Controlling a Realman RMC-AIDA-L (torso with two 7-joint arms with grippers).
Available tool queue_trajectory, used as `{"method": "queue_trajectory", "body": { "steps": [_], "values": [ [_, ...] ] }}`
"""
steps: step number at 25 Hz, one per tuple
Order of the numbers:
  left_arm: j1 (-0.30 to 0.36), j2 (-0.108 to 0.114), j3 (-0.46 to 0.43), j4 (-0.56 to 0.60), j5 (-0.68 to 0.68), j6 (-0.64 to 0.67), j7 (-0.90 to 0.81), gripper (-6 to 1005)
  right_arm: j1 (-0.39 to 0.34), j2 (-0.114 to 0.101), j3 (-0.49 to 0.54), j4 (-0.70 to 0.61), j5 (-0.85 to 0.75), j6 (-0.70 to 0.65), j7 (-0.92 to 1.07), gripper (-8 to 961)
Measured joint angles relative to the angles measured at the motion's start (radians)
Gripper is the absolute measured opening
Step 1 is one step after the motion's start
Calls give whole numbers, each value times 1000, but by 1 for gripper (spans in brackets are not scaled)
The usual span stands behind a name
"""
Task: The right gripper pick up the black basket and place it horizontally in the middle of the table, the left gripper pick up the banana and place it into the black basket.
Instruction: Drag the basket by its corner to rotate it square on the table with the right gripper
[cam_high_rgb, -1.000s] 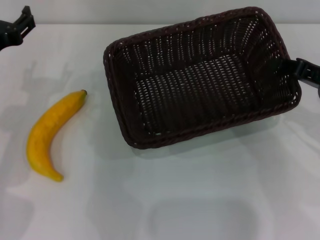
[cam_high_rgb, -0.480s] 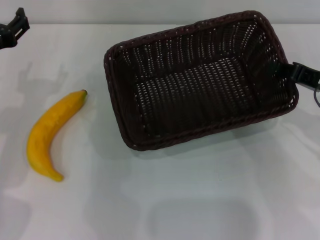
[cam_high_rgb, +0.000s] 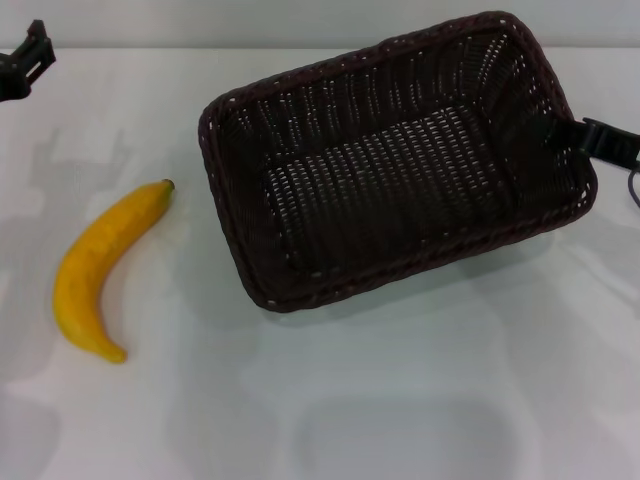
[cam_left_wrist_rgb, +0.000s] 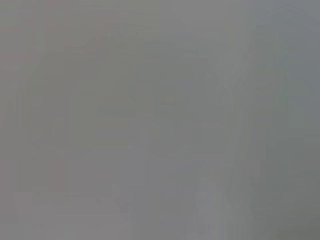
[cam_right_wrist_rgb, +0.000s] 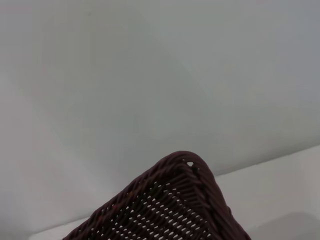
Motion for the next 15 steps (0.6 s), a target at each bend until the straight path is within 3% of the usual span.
{"method": "queue_trajectory", "body": {
  "steps": [15],
  "values": [
    [-3,0,1,0,-2,0,0,874,8,-1,31,20,103,-57,-100,178]
  ]
}}
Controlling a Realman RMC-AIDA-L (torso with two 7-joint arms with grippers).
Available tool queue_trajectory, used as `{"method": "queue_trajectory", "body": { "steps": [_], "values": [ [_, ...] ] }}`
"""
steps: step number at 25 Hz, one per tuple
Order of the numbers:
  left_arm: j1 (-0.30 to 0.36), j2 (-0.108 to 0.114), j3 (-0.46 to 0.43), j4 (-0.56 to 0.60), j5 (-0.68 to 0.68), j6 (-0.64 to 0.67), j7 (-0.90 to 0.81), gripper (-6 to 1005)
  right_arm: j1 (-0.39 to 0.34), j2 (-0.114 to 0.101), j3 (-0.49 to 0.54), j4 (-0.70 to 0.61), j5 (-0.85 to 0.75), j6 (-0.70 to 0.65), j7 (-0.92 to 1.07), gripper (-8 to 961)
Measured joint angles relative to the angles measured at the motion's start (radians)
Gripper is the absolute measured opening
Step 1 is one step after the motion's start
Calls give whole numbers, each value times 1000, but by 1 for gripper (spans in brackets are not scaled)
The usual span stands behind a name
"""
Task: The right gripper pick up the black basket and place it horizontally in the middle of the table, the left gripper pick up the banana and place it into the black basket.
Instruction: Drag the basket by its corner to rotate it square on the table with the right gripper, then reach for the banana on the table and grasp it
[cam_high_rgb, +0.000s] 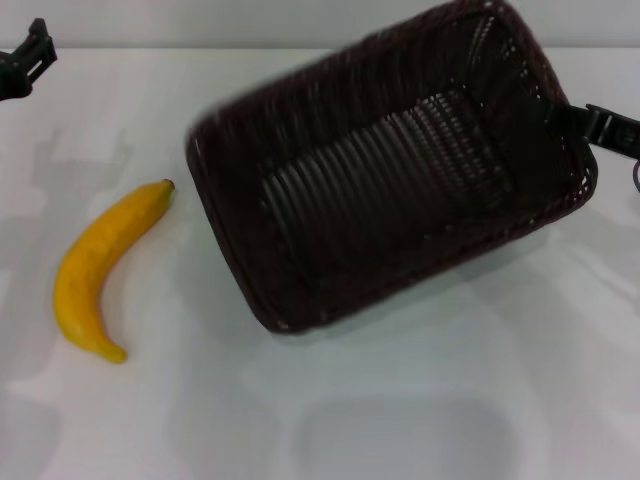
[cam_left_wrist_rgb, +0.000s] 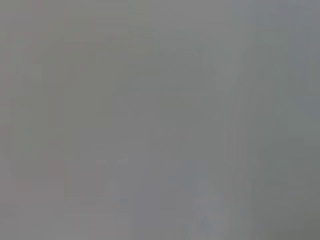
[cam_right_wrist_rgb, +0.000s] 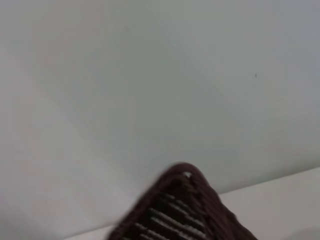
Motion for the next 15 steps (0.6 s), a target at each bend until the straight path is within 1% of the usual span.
{"method": "queue_trajectory", "body": {
  "steps": [2,4,15],
  "values": [
    [0,0,0,-1,0,0,0,874,1,0,2,8,22,-4,-10,178],
    [1,0,0,-1,1,0,0,874,2,-1,2,16,40,-7,-20,356],
    [3,0,-1,1,1,0,0,875,4,-1,43,22,74,-36,-84,585]
  ]
}}
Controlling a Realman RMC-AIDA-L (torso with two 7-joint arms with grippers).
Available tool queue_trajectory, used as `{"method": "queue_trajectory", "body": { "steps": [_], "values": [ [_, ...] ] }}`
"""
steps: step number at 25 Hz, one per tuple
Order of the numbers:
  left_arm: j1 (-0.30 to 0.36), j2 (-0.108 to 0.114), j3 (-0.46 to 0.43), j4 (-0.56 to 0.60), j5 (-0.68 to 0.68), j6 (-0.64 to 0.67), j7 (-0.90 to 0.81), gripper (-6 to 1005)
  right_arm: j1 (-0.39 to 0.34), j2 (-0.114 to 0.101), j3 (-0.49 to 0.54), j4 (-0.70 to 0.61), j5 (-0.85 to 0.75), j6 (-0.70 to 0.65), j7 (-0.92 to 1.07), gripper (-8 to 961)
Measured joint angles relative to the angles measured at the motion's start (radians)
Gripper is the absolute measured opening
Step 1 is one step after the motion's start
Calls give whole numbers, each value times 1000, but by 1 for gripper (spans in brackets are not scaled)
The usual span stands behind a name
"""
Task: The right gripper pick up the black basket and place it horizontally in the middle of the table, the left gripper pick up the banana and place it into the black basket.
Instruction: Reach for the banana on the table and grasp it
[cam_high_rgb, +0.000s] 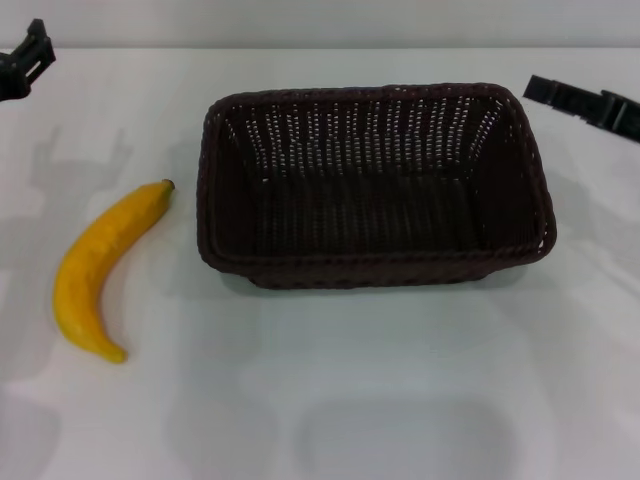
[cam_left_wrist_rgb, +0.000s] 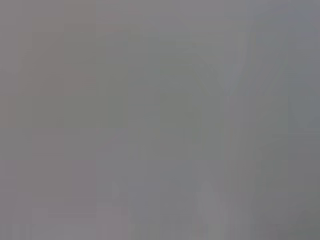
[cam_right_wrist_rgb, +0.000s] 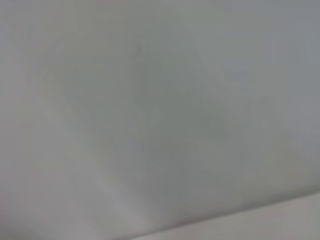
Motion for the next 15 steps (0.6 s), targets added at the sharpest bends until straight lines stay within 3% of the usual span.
{"method": "queue_trajectory", "body": {
  "steps": [5,9,14,15],
  "values": [
    [-4,0,0,-6,-1,0,0,875,6,0,87,9,1,-29,-60,624],
    [-8,-1,0,-12,-3,0,0,875,12,0,121,17,56,-10,-225,646],
    [-6,-5,1,-13,-5,0,0,874,31,1,116,96,280,102,-549,718],
    [-5,-5,1,-13,-7,-2,0,874,52,3,118,157,396,135,-696,738]
  ]
}}
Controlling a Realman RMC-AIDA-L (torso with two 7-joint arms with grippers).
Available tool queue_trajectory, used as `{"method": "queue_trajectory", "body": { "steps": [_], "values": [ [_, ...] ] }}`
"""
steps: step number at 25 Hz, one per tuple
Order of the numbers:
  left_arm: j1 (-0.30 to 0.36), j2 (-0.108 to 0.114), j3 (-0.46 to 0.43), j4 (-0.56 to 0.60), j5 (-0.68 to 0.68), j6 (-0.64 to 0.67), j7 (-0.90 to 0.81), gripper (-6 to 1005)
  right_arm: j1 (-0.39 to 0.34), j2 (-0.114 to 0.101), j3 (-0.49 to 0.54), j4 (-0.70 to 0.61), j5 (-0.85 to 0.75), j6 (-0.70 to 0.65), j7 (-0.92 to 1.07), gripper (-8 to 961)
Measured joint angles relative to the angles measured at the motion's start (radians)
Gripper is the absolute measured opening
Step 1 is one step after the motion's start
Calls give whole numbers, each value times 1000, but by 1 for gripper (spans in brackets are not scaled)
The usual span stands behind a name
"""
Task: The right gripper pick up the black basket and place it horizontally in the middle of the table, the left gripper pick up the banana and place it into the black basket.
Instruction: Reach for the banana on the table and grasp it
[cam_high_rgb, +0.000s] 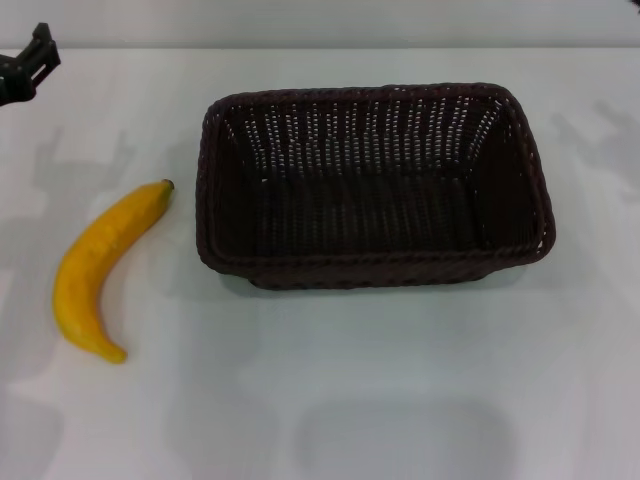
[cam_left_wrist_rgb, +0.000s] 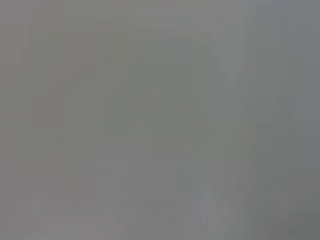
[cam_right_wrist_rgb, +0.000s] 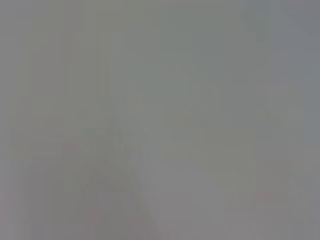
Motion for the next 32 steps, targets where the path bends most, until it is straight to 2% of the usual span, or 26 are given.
{"method": "queue_trajectory", "body": {
  "steps": [1,2,6,8,14,18,27,32],
  "values": [
    [1,0,0,0,-3,-3,0,874,11,1,0,33,66,12,-78,738],
    [1,0,0,-1,-6,-5,0,874,11,1,0,33,66,12,-78,738],
    [-2,0,-1,-4,-30,-28,-1,875,58,1,6,136,340,49,-441,739],
    [-4,0,-1,-6,-41,-36,-1,875,86,1,14,171,426,69,-598,739],
    [-8,1,-3,-6,-54,-37,-15,875,135,2,52,208,455,161,-853,738],
    [-14,1,-4,-6,-54,-38,-26,875,131,2,51,203,450,187,-919,734],
    [-13,1,-2,1,-54,-35,-47,875,86,2,37,207,461,122,-914,731],
    [-8,4,14,55,-54,68,-50,875,78,2,27,206,462,102,-914,730]
  ]
}}
